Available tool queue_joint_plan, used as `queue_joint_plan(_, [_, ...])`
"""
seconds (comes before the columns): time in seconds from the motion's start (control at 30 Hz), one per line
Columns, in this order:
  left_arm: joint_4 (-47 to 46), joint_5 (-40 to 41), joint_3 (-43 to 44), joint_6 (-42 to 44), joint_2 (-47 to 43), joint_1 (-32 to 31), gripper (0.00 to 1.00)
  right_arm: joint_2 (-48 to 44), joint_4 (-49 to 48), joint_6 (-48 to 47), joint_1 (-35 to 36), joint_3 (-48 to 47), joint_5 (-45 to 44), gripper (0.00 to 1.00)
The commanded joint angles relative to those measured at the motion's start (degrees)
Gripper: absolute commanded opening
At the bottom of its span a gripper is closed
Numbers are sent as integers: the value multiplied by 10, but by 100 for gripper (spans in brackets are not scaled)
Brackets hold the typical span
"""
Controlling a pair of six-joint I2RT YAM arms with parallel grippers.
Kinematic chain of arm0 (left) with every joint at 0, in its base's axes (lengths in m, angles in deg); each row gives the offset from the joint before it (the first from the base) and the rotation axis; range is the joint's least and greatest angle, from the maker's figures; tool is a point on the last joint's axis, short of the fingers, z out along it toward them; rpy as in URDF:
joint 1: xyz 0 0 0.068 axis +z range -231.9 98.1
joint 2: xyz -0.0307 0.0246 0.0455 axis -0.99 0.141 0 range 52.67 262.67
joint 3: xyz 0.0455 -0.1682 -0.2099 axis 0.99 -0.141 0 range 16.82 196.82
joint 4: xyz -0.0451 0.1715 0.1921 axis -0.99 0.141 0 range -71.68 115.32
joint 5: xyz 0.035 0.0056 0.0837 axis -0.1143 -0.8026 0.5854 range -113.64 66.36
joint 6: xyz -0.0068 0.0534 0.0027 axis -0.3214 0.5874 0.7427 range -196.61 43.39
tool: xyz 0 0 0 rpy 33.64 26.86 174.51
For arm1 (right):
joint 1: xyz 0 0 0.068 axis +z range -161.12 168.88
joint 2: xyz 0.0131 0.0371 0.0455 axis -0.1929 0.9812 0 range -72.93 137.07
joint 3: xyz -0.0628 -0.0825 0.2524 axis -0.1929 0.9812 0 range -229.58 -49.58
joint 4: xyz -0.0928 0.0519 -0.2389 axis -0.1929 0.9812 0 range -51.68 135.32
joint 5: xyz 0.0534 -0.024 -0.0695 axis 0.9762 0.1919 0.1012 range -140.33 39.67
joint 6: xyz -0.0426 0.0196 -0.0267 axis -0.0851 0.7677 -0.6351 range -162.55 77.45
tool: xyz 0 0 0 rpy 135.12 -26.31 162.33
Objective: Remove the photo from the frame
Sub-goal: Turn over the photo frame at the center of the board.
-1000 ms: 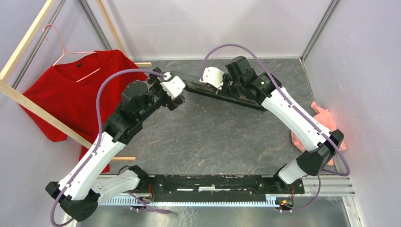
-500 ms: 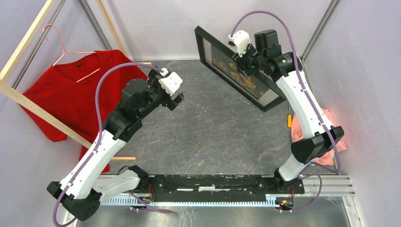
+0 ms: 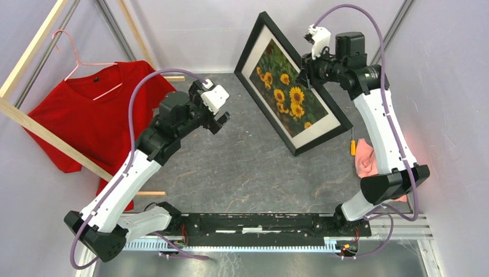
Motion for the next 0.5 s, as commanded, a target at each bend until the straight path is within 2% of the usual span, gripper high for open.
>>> queue_joint_plan(0.0, [-16, -23, -2, -34, 26, 3, 100, -77, -155, 93, -51, 10, 110, 0])
queue_joint_plan(0.1, [-22, -34, -11, -63, 61, 3, 100, -95, -202, 142, -91, 81, 162, 0])
queue_joint_plan(0.23, [-32, -60, -11, -110, 110, 7, 100, -124, -297, 207, -163, 232, 215, 0])
queue_joint_plan(0.37, [-38, -142, 3, -164, 170, 36, 100, -135, -363, 242, -234, 349, 246, 0])
queue_joint_plan(0.47, [-47, -197, 17, -198, 226, 52, 100, -118, -356, 230, -275, 387, 264, 0])
